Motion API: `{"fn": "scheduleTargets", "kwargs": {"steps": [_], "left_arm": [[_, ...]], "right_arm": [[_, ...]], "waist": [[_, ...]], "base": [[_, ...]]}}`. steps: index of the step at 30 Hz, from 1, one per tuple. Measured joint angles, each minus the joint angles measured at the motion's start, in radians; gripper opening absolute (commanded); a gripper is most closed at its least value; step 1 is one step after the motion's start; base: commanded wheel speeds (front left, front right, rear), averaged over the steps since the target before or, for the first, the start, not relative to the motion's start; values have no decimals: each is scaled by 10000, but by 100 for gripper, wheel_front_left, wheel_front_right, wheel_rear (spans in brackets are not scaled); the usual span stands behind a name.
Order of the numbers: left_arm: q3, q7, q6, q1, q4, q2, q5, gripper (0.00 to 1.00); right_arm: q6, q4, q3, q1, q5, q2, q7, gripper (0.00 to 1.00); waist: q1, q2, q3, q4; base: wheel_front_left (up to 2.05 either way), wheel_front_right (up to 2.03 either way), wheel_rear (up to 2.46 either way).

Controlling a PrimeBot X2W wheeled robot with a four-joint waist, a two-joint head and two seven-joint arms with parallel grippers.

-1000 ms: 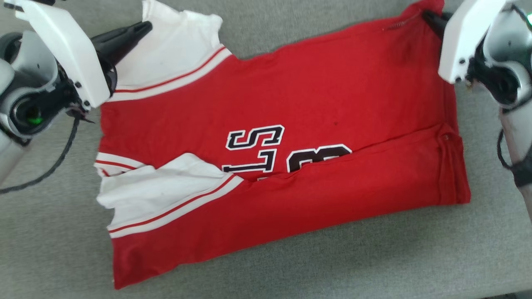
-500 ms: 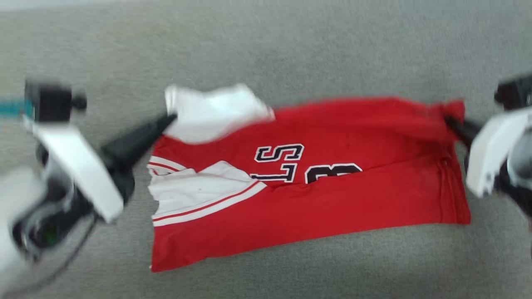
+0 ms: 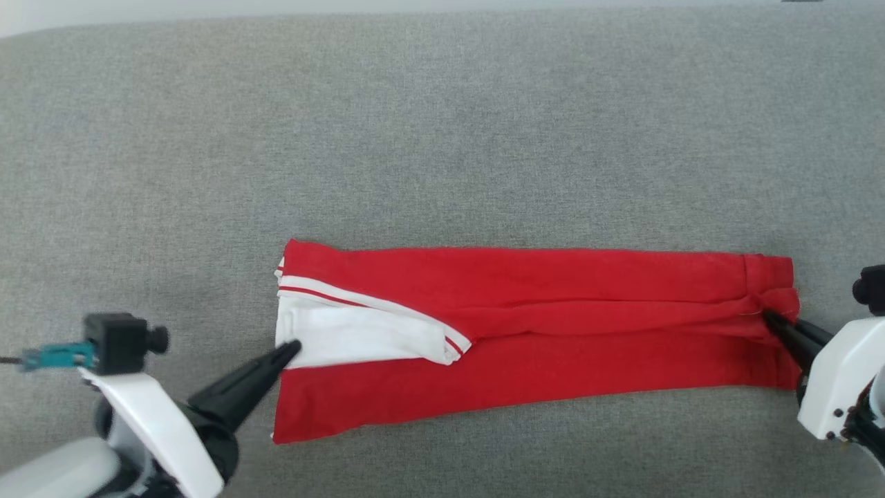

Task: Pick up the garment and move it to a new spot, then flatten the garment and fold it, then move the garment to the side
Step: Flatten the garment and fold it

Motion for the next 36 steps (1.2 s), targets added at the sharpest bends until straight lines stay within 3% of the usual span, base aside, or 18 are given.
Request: {"fn": "scheduleTargets", "kwargs": {"steps": [8,9,10,11,12,14,15,20,25,29,30,36], "left_arm": [[36,-27,0,371,1739,-1210,372,0],[79,-27,0,372,1919,-1296,502,0],[153,-27,0,372,2073,-1392,562,0],[228,-29,0,372,2178,-1465,654,17],[307,-27,0,377,2290,-1521,759,40],[571,-29,0,487,2387,-1595,943,92],[734,-29,-2,613,2389,-1636,1087,100],[1916,-38,0,1487,2487,-1946,1651,100],[3847,-40,-6,2559,3101,-2984,2972,100],[5275,-40,-6,3528,3860,-3990,4851,100],[5985,-38,-6,3895,3983,-4583,5693,100],[8241,-40,-6,4851,3837,-5946,8427,100]], "right_arm": [[0,874,247,-397,-274,345,-468,0],[0,940,286,-443,-278,351,-535,6],[0,1009,314,-483,-291,353,-600,29],[0,1043,326,-500,-303,345,-629,49],[0,1047,339,-501,-301,332,-671,100],[0,997,242,-481,-232,293,-690,100],[0,945,117,-449,-146,282,-690,100],[0,1011,-512,-162,19,245,-495,100],[0,1789,-763,-111,263,527,-148,100],[0,2554,-982,-130,293,593,29,100],[0,2895,-1049,-192,293,600,134,100],[-2,3695,-1191,-280,286,558,286,100]], "waist": [[0,0,195,-74],[0,0,202,-81],[0,0,200,-83],[0,-1,190,-82],[0,0,176,-79],[0,0,123,-63],[0,0,85,-41],[0,0,-169,160],[0,0,-442,555],[0,0,-751,925],[0,0,-888,1116],[0,0,-1240,1640]], "base": [[0,0,0],[0,0,0],[0,0,0],[0,0,0],[0,0,0],[0,0,0],[0,0,0],[0,0,0],[0,0,0],[0,0,0],[0,0,0],[0,0,0]]}}
